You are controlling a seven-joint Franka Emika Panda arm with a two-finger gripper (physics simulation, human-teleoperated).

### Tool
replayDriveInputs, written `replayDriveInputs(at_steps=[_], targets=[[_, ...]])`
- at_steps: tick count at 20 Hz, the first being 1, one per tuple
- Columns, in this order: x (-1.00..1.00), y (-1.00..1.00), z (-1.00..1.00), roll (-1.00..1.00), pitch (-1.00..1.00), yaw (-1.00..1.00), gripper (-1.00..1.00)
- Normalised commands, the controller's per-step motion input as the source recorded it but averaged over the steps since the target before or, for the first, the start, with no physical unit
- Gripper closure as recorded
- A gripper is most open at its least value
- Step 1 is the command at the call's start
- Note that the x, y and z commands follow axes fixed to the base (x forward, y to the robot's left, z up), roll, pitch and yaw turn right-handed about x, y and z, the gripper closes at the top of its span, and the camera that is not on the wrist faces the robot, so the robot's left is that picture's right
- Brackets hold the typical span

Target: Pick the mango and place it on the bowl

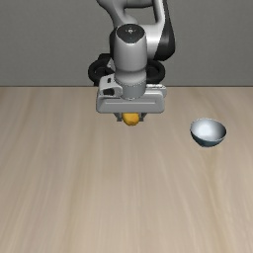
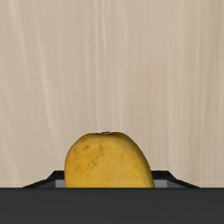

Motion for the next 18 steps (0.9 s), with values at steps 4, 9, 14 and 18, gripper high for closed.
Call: replayDriveInputs(at_steps=[4,9,14,18], targets=[[-0.5,0.5,0.0,0.0,0.0,0.0,1.0],[0.0,1.0,0.0,0.0,0.0,0.0,1.0],[0.0,1.0,0.0,0.0,0.0,0.0,1.0],[0.0,1.0,0.0,0.0,0.0,0.0,1.0]])
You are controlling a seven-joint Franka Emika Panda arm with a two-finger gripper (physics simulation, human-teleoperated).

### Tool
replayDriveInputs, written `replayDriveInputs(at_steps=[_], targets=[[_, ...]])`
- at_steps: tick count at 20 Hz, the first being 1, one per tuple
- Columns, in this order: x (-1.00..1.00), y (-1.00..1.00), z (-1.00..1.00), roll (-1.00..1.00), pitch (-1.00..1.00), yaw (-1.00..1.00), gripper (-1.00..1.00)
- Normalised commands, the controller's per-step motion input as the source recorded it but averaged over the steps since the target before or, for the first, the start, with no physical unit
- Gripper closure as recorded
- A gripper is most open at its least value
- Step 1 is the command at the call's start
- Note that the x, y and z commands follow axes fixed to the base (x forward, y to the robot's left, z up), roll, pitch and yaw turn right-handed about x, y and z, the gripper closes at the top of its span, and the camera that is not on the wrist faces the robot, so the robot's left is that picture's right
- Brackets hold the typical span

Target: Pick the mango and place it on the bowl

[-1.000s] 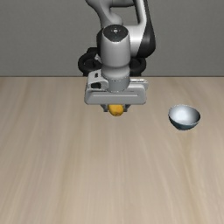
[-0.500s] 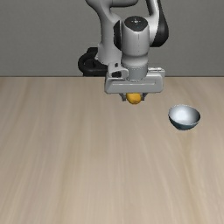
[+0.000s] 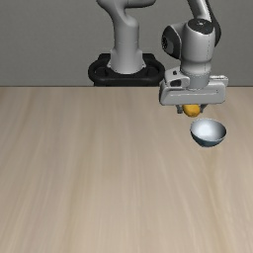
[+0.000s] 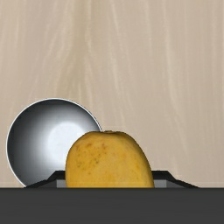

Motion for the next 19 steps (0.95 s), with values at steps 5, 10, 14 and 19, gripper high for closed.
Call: replayDriveInputs(at_steps=[5,10,14,19], targets=[[0.0,1.0,0.0,0.0,0.0,0.0,1.0],[0.0,0.2,0.0,0.0,0.0,0.0,-1.0],[0.0,0.0,0.0,0.0,0.0,0.0,-1.0],[0.0,0.0,0.0,0.0,0.0,0.0,-1.0]])
